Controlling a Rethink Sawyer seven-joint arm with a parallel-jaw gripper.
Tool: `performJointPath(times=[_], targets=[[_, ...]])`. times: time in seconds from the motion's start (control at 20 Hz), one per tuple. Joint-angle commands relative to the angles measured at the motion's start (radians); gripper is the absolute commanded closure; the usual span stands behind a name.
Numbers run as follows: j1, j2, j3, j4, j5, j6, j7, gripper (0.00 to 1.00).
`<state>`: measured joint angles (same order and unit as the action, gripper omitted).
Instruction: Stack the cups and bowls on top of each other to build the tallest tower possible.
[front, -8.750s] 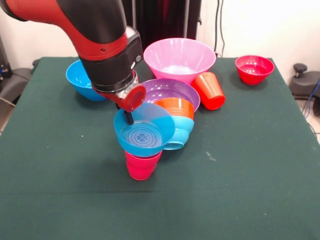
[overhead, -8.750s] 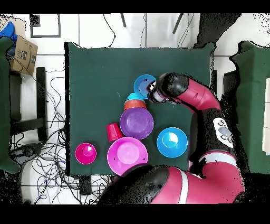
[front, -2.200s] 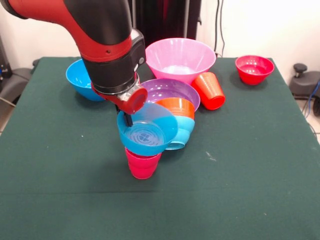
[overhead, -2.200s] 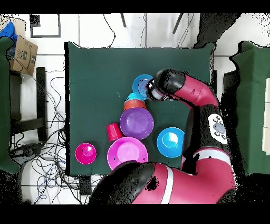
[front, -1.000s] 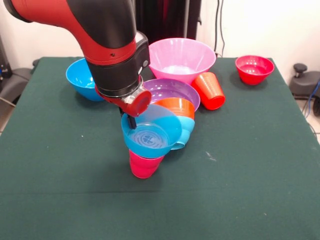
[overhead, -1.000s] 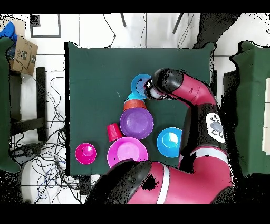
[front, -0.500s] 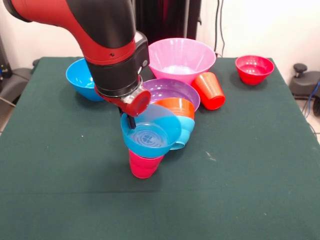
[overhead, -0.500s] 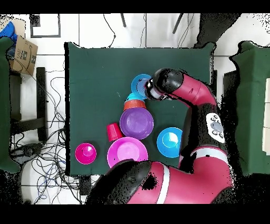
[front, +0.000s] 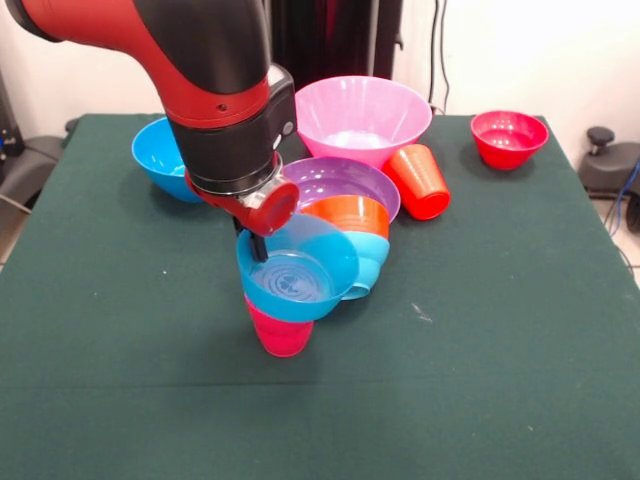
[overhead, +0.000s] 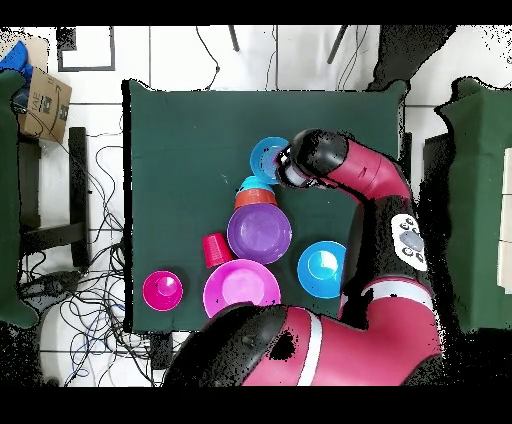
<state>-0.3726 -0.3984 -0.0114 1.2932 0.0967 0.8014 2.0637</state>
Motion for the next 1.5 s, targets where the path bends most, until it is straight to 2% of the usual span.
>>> performJointPath(times=[0.05, 0.5, 1.25, 1.5], targets=[[-0.007, 0.022, 0.043, 0.060, -0.020, -0.062, 0.062, 1.00], [-0.007, 0.019, 0.044, 0.065, -0.024, -0.053, 0.055, 1.00], [-0.031, -0.065, 0.073, 0.159, 0.011, 0.008, 0.041, 1.00], [-0.037, -0.059, 0.083, 0.164, 0.008, -0.016, 0.038, 1.00]])
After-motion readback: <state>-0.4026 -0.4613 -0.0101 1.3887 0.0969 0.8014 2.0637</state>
